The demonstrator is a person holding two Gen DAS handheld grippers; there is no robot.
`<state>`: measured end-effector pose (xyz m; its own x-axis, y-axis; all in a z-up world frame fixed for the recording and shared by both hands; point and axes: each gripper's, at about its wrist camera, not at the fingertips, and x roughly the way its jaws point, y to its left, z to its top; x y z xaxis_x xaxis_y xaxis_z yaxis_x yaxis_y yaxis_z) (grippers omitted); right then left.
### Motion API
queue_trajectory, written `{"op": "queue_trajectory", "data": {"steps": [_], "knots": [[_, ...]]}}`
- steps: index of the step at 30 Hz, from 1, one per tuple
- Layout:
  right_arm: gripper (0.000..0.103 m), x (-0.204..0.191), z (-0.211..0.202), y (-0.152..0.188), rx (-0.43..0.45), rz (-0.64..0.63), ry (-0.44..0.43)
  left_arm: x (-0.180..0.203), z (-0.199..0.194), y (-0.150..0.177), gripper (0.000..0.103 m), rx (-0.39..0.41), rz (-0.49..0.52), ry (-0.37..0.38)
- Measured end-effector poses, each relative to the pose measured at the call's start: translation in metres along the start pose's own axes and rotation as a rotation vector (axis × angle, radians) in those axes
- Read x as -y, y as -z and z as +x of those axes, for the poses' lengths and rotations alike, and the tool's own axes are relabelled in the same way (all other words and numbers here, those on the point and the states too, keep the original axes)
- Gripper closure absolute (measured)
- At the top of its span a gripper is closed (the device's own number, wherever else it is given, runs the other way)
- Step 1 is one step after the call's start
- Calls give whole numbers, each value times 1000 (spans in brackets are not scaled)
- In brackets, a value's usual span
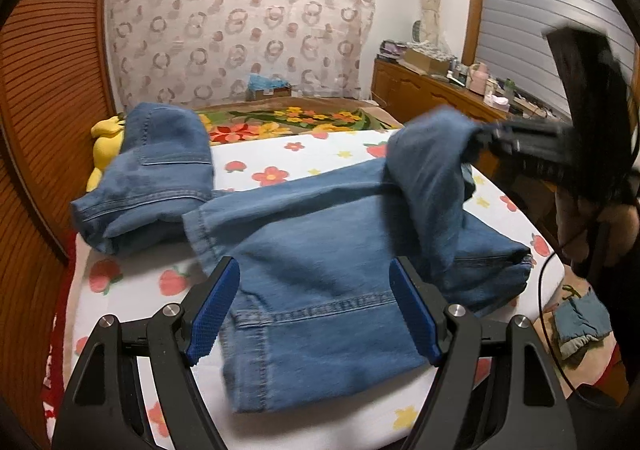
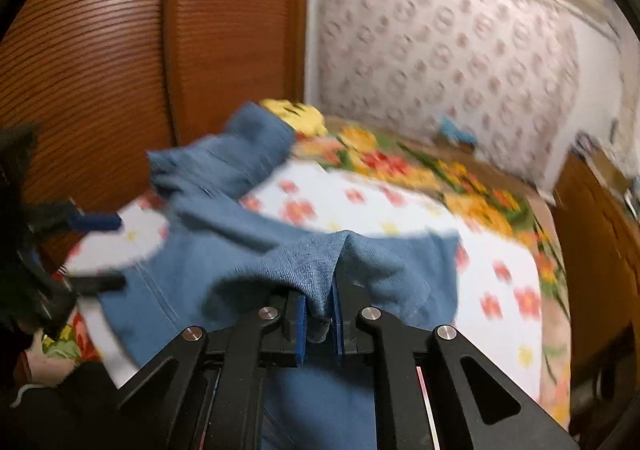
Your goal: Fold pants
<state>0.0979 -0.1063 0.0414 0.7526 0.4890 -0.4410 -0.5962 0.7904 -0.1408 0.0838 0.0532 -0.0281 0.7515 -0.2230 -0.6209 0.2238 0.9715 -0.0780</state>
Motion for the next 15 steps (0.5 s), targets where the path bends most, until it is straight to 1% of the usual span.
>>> {"op": "queue_trajectory", "data": {"steps": [2,4,6,8,9,11,15], "knots": [[93,-14,6,-15,12,-31,-42,-5,-4,2,25,5,-10,-11],[93,-27,14,-27,4,-56,-86,-10,-10,6,25,10,-17,-19],[92,-32,28,-31,-38,-65,-116,-14,-12,9,25,9,-18,-22],[84,-35,43,-30,-97,-77,-133,-18,-12,12,25,3,-21,-28],[76,-32,48,-28,-119,-76,-130,-19,-11,12,25,1,-23,-29],[68,-25,57,-25,-147,-65,-132,-22,-8,13,25,-6,-30,-31],[61,-5,49,-23,-143,-21,-121,-20,-5,14,25,-10,-32,-24]]}}
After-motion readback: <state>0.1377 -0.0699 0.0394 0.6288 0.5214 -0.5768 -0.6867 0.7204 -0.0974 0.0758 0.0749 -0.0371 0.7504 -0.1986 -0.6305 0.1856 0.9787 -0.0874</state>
